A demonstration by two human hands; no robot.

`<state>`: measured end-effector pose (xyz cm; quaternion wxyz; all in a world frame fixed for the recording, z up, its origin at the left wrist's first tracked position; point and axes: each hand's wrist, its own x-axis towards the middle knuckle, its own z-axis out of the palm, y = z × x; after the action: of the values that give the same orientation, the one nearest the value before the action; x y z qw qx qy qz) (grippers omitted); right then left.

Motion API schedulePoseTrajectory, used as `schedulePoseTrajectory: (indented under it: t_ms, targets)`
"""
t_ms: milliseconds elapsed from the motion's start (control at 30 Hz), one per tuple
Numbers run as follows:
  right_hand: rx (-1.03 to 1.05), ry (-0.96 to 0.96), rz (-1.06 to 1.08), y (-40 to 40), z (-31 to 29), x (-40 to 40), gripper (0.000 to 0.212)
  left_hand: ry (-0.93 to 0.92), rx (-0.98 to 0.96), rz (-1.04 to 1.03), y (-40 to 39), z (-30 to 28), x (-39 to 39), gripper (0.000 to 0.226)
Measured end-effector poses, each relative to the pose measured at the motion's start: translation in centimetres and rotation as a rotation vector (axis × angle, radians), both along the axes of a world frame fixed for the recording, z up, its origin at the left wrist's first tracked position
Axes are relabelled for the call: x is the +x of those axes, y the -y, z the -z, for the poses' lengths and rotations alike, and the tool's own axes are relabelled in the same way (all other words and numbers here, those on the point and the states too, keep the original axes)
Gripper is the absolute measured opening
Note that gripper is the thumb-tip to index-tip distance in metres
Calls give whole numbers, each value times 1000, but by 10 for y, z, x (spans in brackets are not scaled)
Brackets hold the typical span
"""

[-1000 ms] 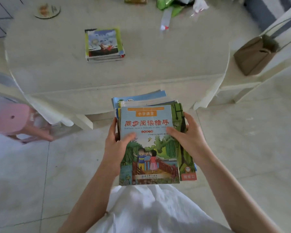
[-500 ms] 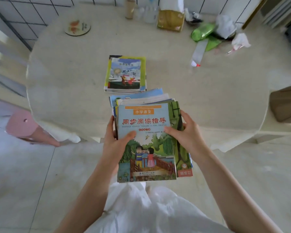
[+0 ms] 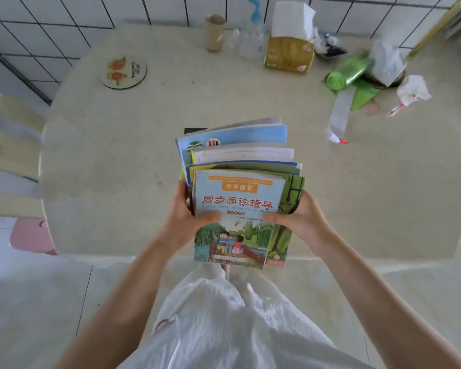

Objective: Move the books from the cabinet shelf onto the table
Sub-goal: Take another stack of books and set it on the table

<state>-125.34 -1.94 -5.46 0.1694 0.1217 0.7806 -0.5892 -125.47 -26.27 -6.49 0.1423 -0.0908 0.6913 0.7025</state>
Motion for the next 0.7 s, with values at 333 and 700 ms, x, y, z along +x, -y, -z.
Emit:
schedulePoseTrajectory:
  t_ms: [333, 700]
  targets:
    - [146, -345, -17, 3, 31, 8, 59, -250, -361, -28, 11, 34, 16, 41]
    - [259, -321, -194, -17, 54, 6, 74, -247, -274, 29, 17, 56, 18, 54]
